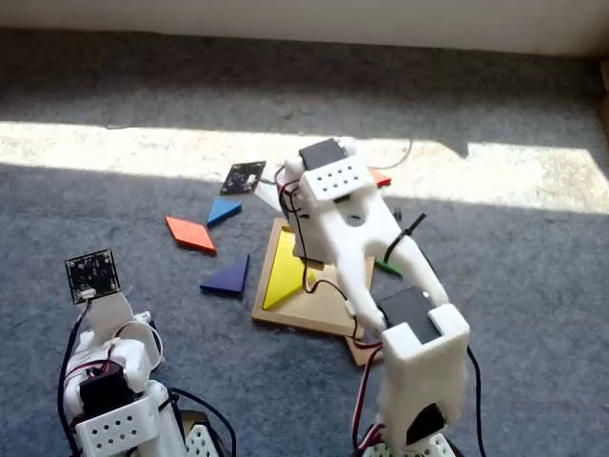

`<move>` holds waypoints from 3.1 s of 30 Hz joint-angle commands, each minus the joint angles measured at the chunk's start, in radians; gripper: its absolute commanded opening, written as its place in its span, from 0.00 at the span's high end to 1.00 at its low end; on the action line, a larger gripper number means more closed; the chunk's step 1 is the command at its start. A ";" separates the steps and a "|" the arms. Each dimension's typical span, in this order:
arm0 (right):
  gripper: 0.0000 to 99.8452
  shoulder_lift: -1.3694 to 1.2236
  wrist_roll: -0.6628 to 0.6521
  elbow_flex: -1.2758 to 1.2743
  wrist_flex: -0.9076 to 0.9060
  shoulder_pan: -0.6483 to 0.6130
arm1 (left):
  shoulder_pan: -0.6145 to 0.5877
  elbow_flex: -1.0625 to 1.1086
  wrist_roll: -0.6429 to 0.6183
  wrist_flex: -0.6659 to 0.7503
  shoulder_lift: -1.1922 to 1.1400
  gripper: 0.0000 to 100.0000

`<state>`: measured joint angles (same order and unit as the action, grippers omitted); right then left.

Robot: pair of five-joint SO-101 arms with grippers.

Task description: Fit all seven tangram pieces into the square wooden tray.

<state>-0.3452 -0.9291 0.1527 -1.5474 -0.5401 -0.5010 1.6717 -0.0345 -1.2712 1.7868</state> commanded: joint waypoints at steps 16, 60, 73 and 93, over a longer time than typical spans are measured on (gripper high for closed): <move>0.61 0.114 0.413 -0.045 0.539 0.168 | -0.015 0.010 0.002 0.017 0.025 0.99; 0.85 -0.487 0.534 0.628 0.102 0.367 | -0.015 0.010 0.002 0.017 0.025 0.99; 0.56 -0.498 0.488 0.892 -0.200 0.315 | -0.013 0.010 0.002 0.017 0.025 0.99; 0.56 -0.496 0.232 0.503 -0.038 0.337 | -0.012 0.010 0.002 0.017 0.025 0.99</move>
<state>-0.8654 -0.6575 0.6728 -1.5919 -0.2133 -0.5010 1.6717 -0.0345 -1.2712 1.7868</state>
